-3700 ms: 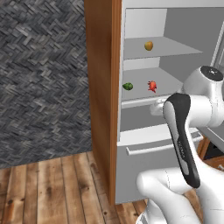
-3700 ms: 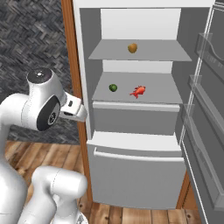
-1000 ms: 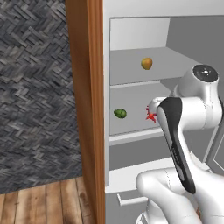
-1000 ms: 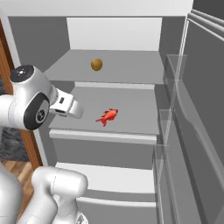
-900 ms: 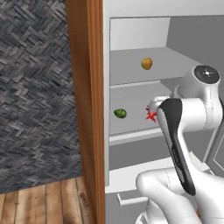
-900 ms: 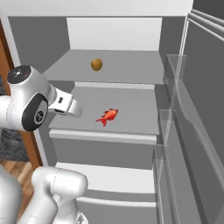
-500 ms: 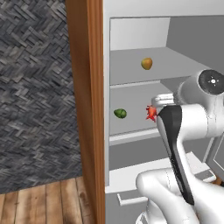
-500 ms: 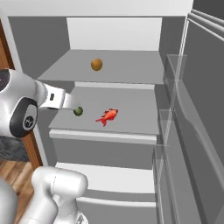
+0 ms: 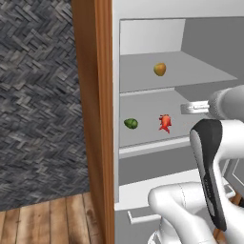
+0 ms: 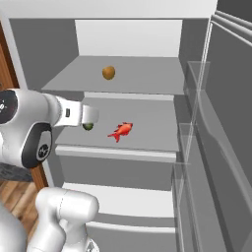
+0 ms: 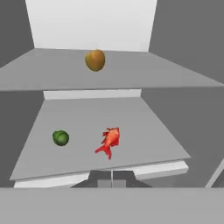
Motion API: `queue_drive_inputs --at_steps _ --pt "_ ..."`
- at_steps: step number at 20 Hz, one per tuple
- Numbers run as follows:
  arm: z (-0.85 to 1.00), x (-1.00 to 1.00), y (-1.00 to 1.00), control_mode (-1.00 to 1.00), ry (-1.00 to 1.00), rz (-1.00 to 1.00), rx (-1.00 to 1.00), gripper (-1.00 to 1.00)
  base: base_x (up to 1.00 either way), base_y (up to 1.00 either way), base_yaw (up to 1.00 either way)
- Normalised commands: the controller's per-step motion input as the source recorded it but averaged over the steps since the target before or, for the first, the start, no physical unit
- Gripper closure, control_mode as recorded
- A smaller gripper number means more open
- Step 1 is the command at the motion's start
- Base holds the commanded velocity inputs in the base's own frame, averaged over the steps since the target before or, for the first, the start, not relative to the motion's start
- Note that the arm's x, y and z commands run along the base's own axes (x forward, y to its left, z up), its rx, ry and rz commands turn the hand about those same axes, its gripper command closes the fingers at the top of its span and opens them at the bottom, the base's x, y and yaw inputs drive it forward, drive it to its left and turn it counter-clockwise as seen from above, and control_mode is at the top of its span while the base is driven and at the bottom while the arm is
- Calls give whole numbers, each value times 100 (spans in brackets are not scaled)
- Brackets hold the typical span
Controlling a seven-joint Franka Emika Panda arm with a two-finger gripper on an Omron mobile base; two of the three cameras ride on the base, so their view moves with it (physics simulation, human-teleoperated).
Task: Open the fridge, remove the apple, avocado, and fish, and place them on any counter.
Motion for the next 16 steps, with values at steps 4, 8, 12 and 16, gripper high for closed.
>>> queue_drive_inputs --at_steps 4,8,12,16 --pt "21 -6 -19 -100 -5 2 0 100 0 0 0" --pt "29 0 -2 -100 -3 0 0 100 0 0 0" --pt "32 6 0 -100 0 0 0 100 0 0 0" --pt "6 30 0 -100 2 0 0 -100 0 0 0"
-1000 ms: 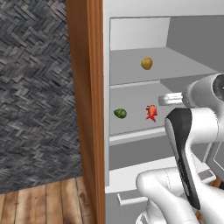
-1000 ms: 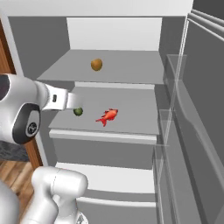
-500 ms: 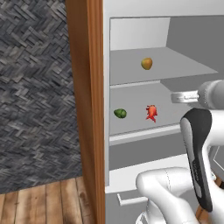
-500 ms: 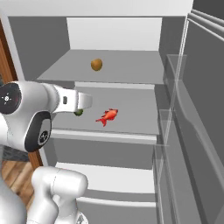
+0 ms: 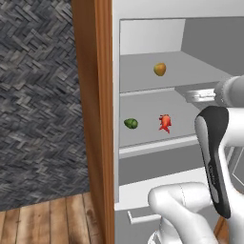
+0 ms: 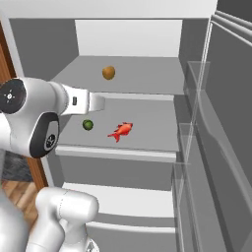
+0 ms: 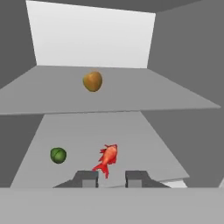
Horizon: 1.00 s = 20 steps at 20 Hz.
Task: Open the fridge, remove the apple, avocado, and fish, and place them on any counter.
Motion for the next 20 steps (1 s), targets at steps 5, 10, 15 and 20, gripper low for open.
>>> queue_drive_inputs --at_steps 5,10,15,20 --pt "-1 50 0 -100 2 0 1 -100 0 0 0" --pt "4 68 9 -100 0 0 0 -100 0 0 0" --pt "1 69 5 -100 1 0 1 -100 0 0 0" --pt "0 55 2 -100 0 0 0 -100 0 0 0"
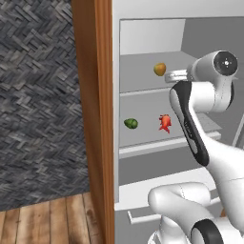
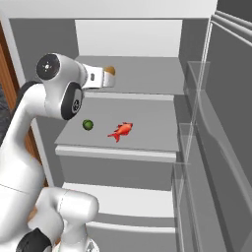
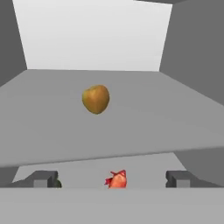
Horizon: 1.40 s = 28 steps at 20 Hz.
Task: Open the fridge, remove the apple, avocado, and fish, and place them on any counter.
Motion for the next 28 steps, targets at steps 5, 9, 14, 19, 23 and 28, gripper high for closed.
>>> queue_drive_inputs --at_steps 5,9,14,19,23,28 --pt "0 35 3 -100 0 0 1 -100 0 0 0" --pt "0 26 0 -100 0 0 4 -100 0 0 0" --pt "0 24 0 -100 1 1 6 -100 0 0 0" --pt "-2 29 7 -100 4 0 1 -100 0 0 0" --pt "-5 40 15 -100 12 1 0 -100 0 0 0" --pt "-6 40 12 -100 7 1 0 -100 0 0 0"
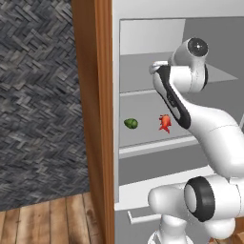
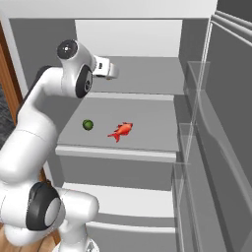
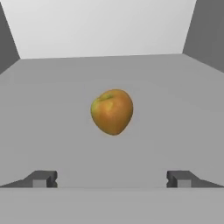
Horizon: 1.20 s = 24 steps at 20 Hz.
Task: Open the fridge, remove the apple, avocado, and fish, and place them on any counter.
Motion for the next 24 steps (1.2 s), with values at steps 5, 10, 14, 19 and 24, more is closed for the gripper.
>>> queue_drive_inputs --at_steps 5,10,14,19,24 --pt "-9 49 0 -100 0 0 0 -100 0 0 0" --pt "-10 47 0 -100 0 0 0 -100 0 0 0" --pt "0 48 0 -100 0 0 0 -100 0 0 0" --pt "-1 33 0 -100 0 0 0 -100 0 0 0" --pt "-11 2 0 -100 0 0 0 -100 0 0 0"
